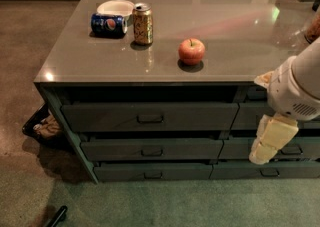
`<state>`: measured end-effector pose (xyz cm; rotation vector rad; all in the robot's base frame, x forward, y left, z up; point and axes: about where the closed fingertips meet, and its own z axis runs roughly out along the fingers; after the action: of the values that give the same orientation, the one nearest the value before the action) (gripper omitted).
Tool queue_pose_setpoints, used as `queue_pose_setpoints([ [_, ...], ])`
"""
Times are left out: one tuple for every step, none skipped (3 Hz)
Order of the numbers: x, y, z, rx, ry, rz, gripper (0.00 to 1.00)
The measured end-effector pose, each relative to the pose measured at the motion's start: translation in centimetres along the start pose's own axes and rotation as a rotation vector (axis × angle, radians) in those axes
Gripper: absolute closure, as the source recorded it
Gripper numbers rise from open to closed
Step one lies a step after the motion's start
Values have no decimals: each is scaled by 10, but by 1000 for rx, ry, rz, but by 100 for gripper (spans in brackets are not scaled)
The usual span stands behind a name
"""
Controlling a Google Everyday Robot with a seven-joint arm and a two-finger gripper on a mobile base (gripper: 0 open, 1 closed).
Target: Open bottom drawer
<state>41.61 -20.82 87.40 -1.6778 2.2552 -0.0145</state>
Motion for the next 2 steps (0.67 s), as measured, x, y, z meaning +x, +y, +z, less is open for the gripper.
queue_pose_setpoints([
  [-4,18,6,-8,-10,-23,0],
  [7,53,38,-3,-38,-10,0],
])
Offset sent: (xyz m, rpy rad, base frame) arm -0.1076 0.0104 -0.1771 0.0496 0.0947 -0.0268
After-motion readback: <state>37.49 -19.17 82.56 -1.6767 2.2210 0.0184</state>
